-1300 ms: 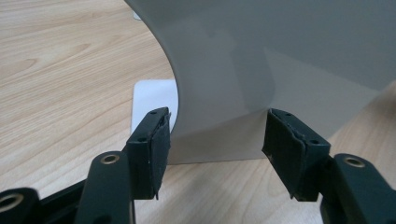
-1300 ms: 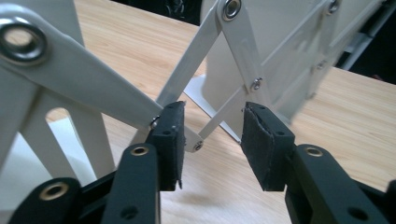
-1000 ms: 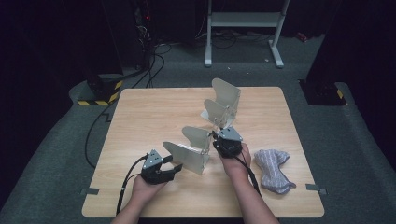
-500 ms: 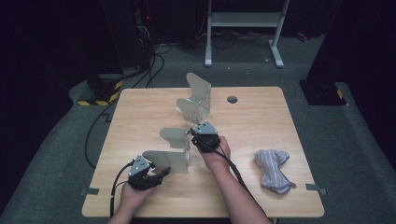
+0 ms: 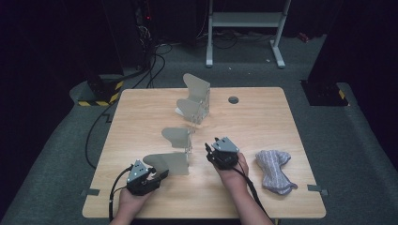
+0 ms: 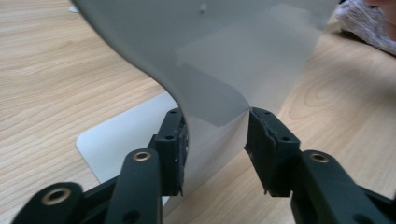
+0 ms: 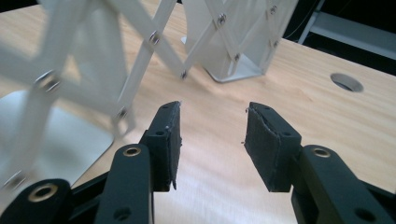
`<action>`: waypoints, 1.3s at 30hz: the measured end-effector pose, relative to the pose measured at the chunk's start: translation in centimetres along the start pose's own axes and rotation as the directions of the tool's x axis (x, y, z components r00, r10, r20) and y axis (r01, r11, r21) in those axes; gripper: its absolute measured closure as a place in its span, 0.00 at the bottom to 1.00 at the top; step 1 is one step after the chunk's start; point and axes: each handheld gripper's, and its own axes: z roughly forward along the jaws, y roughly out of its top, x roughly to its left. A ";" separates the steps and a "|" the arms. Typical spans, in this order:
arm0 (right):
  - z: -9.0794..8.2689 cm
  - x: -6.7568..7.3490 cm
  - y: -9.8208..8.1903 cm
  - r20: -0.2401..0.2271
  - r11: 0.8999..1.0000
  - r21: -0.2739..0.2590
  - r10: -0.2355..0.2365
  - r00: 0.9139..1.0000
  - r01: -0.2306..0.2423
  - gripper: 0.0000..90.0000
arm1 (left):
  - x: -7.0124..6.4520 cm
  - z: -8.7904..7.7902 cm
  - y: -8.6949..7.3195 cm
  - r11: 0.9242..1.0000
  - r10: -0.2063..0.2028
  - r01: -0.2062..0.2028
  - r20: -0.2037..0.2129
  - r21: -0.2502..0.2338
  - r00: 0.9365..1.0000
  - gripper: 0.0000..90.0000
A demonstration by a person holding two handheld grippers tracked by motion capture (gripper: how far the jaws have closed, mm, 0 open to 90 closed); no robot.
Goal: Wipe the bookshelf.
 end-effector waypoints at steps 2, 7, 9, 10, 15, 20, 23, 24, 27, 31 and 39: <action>-1.3 0.0 -0.7 -0.006 1.000 -0.022 0.007 1.000 -0.007 0.62 | -0.4 0.2 0.1 1.000 0.015 -0.015 0.010 0.004 1.000 0.68; -4.3 0.1 -2.1 -0.013 0.999 -0.052 0.011 1.000 -0.012 0.61 | -1.9 1.7 0.8 0.999 0.043 -0.043 0.032 0.010 0.999 0.72; -5.0 -0.1 -2.4 -0.010 0.998 -0.059 0.014 1.000 -0.014 0.61 | -2.7 2.6 1.2 0.998 0.065 -0.066 0.042 0.014 0.997 0.73; -5.1 -0.1 -2.6 -0.008 0.998 -0.063 0.015 1.000 -0.015 0.61 | -3.0 3.1 1.4 0.998 0.067 -0.068 0.049 0.012 0.997 0.74; -5.2 -0.4 -3.2 -0.006 0.998 -0.055 0.027 1.000 -0.027 0.60 | -4.0 5.1 2.6 0.995 0.095 -0.096 0.067 0.019 0.993 0.75; -5.1 -0.1 -3.7 -0.014 0.999 -0.042 0.021 1.000 -0.021 0.59 | -4.4 5.9 2.8 0.994 0.106 -0.108 0.065 0.019 0.992 0.73; -5.2 0.0 -3.6 -0.019 0.999 -0.045 0.019 1.000 -0.020 0.59 | -4.1 5.1 2.2 0.993 0.116 -0.118 0.066 0.030 0.991 0.67; -5.3 0.1 -3.6 -0.020 0.999 -0.048 0.020 1.000 -0.021 0.59 | -4.0 4.7 2.0 0.993 0.115 -0.117 0.061 0.029 0.991 0.66; -5.4 0.2 -3.3 -0.024 0.998 -0.056 0.023 0.999 -0.025 0.59 | -3.3 3.3 1.1 0.996 0.084 -0.085 0.052 0.010 0.995 0.65; -5.6 0.2 -3.1 -0.022 0.997 -0.067 0.025 0.999 -0.027 0.58 | -2.5 2.4 0.8 0.999 0.040 -0.040 0.004 -0.002 0.999 0.71; -5.0 0.7 -3.6 -0.034 0.999 -0.037 0.021 0.999 -0.022 0.54 | -2.1 3.5 0.8 0.999 0.016 -0.015 -0.045 0.029 0.999 0.72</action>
